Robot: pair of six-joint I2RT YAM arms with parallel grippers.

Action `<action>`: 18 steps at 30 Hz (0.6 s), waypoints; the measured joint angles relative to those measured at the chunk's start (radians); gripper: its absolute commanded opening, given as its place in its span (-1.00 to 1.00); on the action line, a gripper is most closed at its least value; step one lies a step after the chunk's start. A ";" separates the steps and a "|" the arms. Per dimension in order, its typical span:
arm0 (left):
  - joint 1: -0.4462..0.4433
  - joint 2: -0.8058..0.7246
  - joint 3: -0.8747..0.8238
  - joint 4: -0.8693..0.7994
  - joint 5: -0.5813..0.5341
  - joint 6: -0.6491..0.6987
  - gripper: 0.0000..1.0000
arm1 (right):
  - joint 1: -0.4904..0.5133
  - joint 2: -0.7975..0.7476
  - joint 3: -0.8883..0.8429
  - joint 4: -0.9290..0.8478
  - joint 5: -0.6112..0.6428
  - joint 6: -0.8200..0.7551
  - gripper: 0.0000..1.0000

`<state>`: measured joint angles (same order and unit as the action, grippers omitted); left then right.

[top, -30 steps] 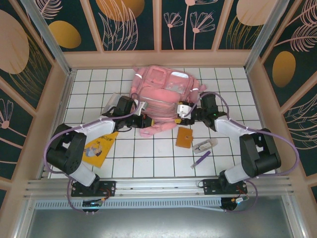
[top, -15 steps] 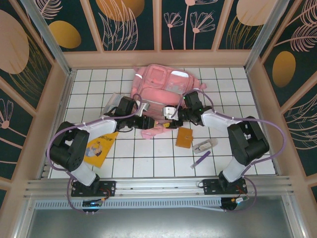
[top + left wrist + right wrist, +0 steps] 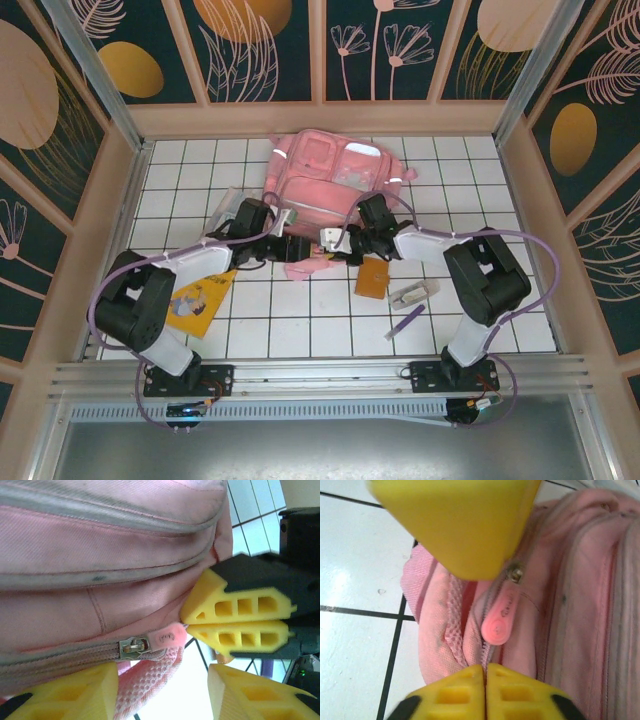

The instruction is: Pack books, pencil case, and school supplies into a backpack

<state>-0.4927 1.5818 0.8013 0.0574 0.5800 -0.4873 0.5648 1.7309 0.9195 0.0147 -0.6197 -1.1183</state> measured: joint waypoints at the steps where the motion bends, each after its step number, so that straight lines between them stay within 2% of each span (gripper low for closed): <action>1: 0.002 -0.007 -0.002 -0.001 -0.008 -0.019 0.06 | 0.000 0.000 -0.002 0.005 0.000 0.005 -1.00; 7: 0.003 -0.011 0.011 -0.026 -0.060 -0.129 0.15 | 0.000 -0.021 -0.032 0.058 -0.002 0.002 -1.00; 14: 0.004 0.019 0.086 -0.081 -0.127 -0.248 0.12 | 0.000 -0.051 -0.033 0.079 -0.002 -0.001 -1.00; 15: 0.004 0.028 0.093 -0.088 -0.134 -0.261 0.12 | 0.001 -0.051 -0.033 0.088 -0.003 0.002 -0.81; 16: 0.004 0.034 0.098 -0.094 -0.142 -0.271 0.11 | 0.003 -0.051 -0.037 0.104 -0.004 0.016 -0.39; 17: 0.004 0.037 0.100 -0.101 -0.148 -0.278 0.10 | 0.005 -0.051 -0.044 0.125 -0.010 0.032 -0.20; 18: 0.004 0.039 0.101 -0.111 -0.155 -0.284 0.09 | 0.007 -0.051 -0.053 0.150 -0.016 0.054 -0.15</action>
<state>-0.4889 1.6207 0.9028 -0.0540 0.4252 -0.7715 0.5716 1.6794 0.8665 0.1642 -0.6357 -1.0645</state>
